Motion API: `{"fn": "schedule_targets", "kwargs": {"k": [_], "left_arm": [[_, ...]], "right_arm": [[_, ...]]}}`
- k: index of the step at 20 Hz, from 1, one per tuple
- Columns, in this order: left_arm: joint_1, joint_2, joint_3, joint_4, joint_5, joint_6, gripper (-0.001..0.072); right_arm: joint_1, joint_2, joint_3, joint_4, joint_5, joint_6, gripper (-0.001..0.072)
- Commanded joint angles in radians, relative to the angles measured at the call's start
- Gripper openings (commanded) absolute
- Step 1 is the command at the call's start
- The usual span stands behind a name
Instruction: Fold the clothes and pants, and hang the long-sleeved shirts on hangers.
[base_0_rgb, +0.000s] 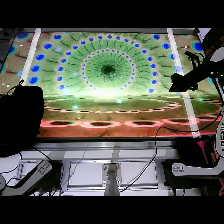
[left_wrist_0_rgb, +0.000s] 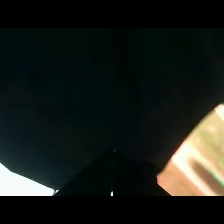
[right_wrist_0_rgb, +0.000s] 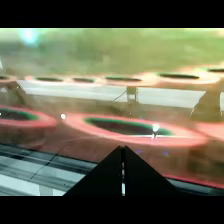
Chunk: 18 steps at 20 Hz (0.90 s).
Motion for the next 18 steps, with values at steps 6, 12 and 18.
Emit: {"fn": "schedule_targets", "kwargs": {"k": [6, 12, 18], "left_arm": [[0.025, -0.045, 0.000, 0.195, 0.167, 0.003, 0.0566], [0.027, -0.185, 0.000, 0.206, 0.239, 0.002, 0.0694], [0.027, -0.340, 0.000, 0.134, 0.404, -0.059, 0.0696]], "right_arm": [[0.001, 0.000, 0.001, 0.000, -0.153, -0.001, 0.0044], [0.001, 0.000, 0.001, 0.000, -0.165, 0.007, 0.0681], [0.001, 0.000, 0.001, 0.001, -0.181, 0.012, 0.0682]]}}
